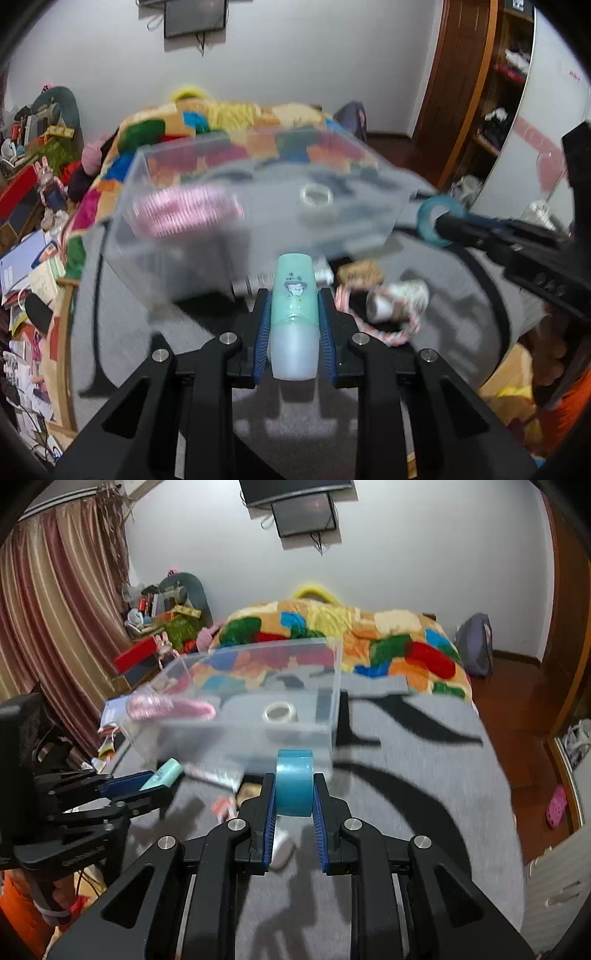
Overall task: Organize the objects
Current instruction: 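Lower the green bottle into the box with left tool while right drops blue tape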
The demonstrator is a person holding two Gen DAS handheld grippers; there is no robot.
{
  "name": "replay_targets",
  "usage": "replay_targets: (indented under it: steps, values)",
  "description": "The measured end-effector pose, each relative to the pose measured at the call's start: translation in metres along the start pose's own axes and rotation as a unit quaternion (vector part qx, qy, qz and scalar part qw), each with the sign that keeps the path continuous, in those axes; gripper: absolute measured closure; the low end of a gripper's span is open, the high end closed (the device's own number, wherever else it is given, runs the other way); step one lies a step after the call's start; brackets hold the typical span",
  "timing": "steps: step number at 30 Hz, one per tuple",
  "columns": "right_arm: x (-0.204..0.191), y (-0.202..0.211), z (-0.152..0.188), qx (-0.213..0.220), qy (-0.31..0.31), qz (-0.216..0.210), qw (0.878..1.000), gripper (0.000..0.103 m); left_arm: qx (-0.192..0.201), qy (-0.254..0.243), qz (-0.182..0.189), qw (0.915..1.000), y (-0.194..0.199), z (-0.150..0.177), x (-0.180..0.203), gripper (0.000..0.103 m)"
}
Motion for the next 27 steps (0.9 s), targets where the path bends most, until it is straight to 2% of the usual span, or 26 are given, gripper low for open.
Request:
replay_targets:
  steps: [5,9,14,17,21,27]
  values:
    - [-0.007,0.0,-0.028,0.024,0.012,0.002,1.0,0.087,0.033,0.004,0.002,0.9994,0.012,-0.036,-0.004,0.078]
    - [-0.012,-0.008,-0.047,0.032,0.018,0.003,0.999,0.087,0.034,0.011,0.005,0.9993,0.005,-0.059,-0.006,0.078]
    - [-0.013,-0.025,-0.062,0.024,0.026,0.012,0.999,0.087,0.014,0.02,0.012,0.9996,-0.015,-0.076,-0.01,0.078]
    - [-0.01,-0.041,-0.067,0.01,0.029,0.025,0.999,0.087,0.0,0.016,0.0,0.9999,-0.032,-0.081,-0.01,0.078]
    - [-0.004,-0.064,-0.067,-0.018,0.035,0.04,0.998,0.087,-0.014,0.004,-0.014,0.9998,-0.051,-0.085,-0.007,0.078]
    - [-0.001,-0.083,-0.061,-0.049,0.049,0.05,0.996,0.087,-0.039,0.01,-0.004,0.9992,-0.069,-0.084,-0.009,0.078]
Point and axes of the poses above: each gripper's, at about its wrist camera, not at the fingertips, and y roughly against the way its jaws point, x to its right, z to its underside, the point moved 4 cm from there along -y, roughly the way its jaws point, and after that the axes turned 2 degrees about -z, right-handed, at the moved point
